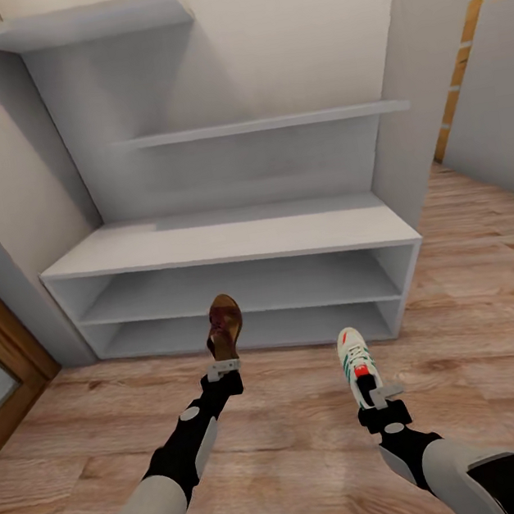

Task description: Pick up the two gym shoes and the two sandals from the corridor floor and place them onto the hallstand (shoe rack) in the corridor, making sure they are on the rack and not on the floor. Arrange them so the two gym shoes are next to each other and the two sandals are next to each other.

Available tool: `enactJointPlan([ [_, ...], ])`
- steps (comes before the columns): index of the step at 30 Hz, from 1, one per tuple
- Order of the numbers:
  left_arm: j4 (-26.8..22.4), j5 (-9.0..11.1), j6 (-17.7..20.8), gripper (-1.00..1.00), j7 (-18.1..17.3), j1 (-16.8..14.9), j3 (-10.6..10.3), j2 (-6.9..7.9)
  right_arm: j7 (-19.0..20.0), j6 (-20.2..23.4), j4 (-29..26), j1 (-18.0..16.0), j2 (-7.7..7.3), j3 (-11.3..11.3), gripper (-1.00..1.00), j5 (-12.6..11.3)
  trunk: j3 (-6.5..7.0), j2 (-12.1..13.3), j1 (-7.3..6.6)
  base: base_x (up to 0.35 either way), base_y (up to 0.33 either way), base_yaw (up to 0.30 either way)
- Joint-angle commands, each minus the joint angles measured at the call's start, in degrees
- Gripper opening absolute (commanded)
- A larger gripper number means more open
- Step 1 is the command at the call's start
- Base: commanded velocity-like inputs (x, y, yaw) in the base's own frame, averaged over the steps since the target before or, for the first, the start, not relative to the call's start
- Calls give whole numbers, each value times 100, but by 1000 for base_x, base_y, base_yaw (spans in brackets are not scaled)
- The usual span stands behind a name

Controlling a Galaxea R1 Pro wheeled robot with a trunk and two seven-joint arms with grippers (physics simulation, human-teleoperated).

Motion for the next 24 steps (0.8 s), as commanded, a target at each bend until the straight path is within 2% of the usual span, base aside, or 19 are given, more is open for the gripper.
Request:
enactJointPlan([
  [1,0,-23,-15,-100,-27,-2,14,-1,-45,-19,28,-11,3,17,-100,55,-2,-2,-1,0,9,-291],
  [10,0,-23,-16,-100,-26,-2,14,-1,-45,-22,29,-11,0,17,-100,53,20,-2,-1,0,3,-270],
  [24,0,-23,-16,-100,-26,-2,14,-1,-37,-198,34,38,13,-7,-100,2,25,-2,-1,0,0,-37],
])
